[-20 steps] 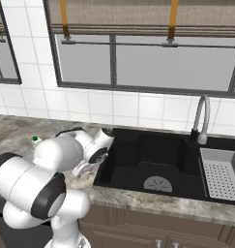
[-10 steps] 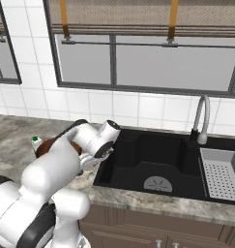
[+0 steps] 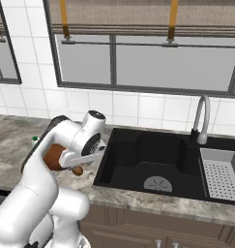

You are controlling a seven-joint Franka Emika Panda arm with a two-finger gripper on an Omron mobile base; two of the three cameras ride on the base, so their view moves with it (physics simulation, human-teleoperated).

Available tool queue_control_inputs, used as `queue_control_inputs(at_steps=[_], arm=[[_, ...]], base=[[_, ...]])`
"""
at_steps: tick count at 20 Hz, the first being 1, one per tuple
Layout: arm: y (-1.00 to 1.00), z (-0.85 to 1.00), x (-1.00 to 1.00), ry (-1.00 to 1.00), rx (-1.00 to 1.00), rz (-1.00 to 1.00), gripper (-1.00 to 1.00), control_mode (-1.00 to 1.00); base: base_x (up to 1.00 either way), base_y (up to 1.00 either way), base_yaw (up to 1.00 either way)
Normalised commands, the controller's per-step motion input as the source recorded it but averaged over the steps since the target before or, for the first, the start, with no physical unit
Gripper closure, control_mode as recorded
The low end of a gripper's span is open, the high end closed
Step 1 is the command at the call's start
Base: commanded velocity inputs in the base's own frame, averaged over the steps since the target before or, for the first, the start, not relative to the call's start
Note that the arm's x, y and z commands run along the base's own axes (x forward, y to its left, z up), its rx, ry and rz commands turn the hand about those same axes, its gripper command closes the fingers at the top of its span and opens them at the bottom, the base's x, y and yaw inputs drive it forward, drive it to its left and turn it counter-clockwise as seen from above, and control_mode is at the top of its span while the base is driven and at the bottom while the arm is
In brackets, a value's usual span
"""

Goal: Gather the eggs and milk located in the vicinity of the sink area and place them right next to the bowl.

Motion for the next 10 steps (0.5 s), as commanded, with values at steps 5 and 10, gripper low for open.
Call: queue_control_inputs(at_steps=[5,10], arm=[[0.16,0.08,-0.38,0.02,-0.16,-0.36,-1.0,-1.0],[0.12,0.44,-0.43,-0.03,-0.06,-0.29,-1.0,-1.0]], base=[[0.0,0.0,0.0],[0.0,0.0,0.0]])
